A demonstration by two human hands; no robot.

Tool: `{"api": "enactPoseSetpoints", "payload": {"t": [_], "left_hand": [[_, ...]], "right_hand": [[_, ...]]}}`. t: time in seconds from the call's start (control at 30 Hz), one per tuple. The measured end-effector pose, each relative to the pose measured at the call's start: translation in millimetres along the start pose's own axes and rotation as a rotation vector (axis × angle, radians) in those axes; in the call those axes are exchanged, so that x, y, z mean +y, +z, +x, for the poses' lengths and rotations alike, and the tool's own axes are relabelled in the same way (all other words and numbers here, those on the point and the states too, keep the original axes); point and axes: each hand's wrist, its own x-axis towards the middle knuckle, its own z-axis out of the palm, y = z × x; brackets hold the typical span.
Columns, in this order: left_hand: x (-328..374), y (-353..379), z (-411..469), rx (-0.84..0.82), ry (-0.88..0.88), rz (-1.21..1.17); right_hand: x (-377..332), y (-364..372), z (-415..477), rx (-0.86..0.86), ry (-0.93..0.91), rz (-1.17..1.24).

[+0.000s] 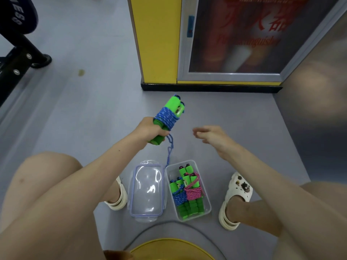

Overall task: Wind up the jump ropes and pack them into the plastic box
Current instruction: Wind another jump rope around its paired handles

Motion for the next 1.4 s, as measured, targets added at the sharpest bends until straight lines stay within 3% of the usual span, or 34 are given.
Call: {"api": "enactPoseSetpoints", "payload": {"t": [0.2,0.4,0.57,0.7,0.87,1.1,1.23,1.4], "left_hand": [[29.5,23.1,-15.7,-0.139,0.081,-0.080],[33.6,16.0,-11.0,-0.141,0.125,-0.083],[26.1,16.6,-6.1,0.217,0.417,0.661],[17.6,21.0,-4.9,0.399,0.629,0.848],[6.3,24.8,-0.1,0.550,0.735,1.028],[-1.5,41.5,4.8,0.708,0.842,1.220],[-4.7,46.5,9.1,0.588,0.868,1.077],[28.6,27.1,-2.5,0.003,0.393,0.302]], "right_hand": [[-19.2,19.9,3.7,-0.215,-0.107,-0.029],[-31.4,11.0,6.1,-0.142,-0.072,-0.146],[-43.3,9.0,2.2,-0.196,-0.007,-0.084],[-50.5,0.5,6.5,-0.247,0.055,0.195],[-52.5,-4.5,9.6,-0.330,0.116,0.317],[-50.9,9.0,15.3,-0.004,0.199,0.384],[-48.8,5.6,19.4,0.074,0.145,0.411],[-49.7,-16.7,18.8,-0.071,0.017,0.294]]}}
